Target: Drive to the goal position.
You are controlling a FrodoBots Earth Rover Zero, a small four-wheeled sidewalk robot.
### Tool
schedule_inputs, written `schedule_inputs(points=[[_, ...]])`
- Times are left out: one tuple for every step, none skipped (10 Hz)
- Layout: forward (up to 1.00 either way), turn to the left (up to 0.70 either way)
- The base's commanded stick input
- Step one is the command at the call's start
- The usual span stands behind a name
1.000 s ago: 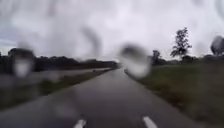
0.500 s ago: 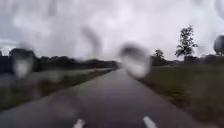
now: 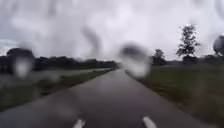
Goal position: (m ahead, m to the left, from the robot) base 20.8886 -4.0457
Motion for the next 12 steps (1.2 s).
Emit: schedule_inputs(points=[[0.85, 0.00], [0.85, 0.00], [0.85, 0.00], [0.85, 0.00], [0.85, 0.00], [0.85, 0.00], [0.85, 0.00], [0.85, 0.00], [0.85, -0.04], [0.85, -0.33], [0.85, -0.34], [0.85, -0.04]])
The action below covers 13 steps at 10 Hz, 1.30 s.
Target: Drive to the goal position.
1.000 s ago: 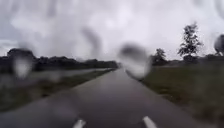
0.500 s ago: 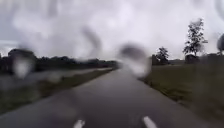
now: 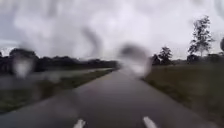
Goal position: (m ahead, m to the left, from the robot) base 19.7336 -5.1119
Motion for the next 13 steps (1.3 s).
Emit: schedule_inputs(points=[[0.85, 0.00], [0.85, 0.00], [0.85, 0.00], [0.85, 0.00], [0.85, 0.00], [0.85, 0.00], [0.85, 0.00], [0.85, 0.00], [0.85, 0.00], [0.85, 0.00], [0.85, 0.00], [0.85, 0.00], [0.85, 0.00]])
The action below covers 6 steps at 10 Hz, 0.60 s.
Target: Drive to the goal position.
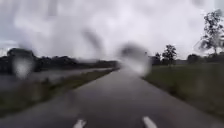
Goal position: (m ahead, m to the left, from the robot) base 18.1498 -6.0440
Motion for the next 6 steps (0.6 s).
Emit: schedule_inputs(points=[[0.85, 0.00], [0.85, -0.13], [0.85, -0.34], [0.85, -0.34], [0.85, 0.00], [0.85, 0.00]])
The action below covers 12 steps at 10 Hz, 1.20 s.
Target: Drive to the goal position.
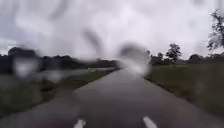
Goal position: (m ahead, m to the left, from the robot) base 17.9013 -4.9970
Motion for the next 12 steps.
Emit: schedule_inputs(points=[[0.85, 0.00], [0.85, 0.00], [0.85, 0.00], [0.85, 0.00], [0.85, -0.05], [0.85, -0.30], [0.85, -0.18], [0.85, 0.00], [0.85, 0.00], [0.85, 0.00], [0.85, 0.00], [0.85, 0.00]])
